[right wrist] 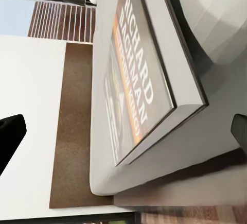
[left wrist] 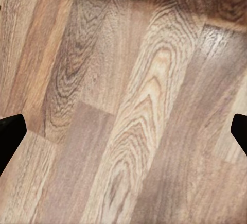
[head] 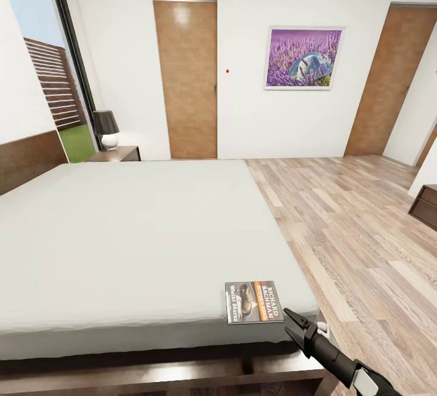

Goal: In the bedroom, move the book from the bed onto either nightstand, and place the two sandals side by side next to the bed.

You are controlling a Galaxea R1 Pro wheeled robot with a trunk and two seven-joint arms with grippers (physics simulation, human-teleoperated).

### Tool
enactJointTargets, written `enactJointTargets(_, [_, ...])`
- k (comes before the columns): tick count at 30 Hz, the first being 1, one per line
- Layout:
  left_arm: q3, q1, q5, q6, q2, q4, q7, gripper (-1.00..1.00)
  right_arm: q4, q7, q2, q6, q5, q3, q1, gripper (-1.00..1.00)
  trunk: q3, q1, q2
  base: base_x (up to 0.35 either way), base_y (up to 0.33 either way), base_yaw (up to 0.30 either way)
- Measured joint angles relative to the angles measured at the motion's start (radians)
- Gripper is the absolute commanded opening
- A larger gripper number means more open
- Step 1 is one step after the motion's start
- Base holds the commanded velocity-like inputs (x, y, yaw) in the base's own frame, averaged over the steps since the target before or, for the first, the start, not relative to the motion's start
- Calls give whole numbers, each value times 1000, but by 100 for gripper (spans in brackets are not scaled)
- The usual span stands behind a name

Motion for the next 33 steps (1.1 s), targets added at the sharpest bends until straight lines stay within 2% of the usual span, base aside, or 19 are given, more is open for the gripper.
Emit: enactJointTargets(33, [0,0,0,0,0,1,-1,100,2,-9,1,-9,2,2,-6,100,0,0,0,0,0,0])
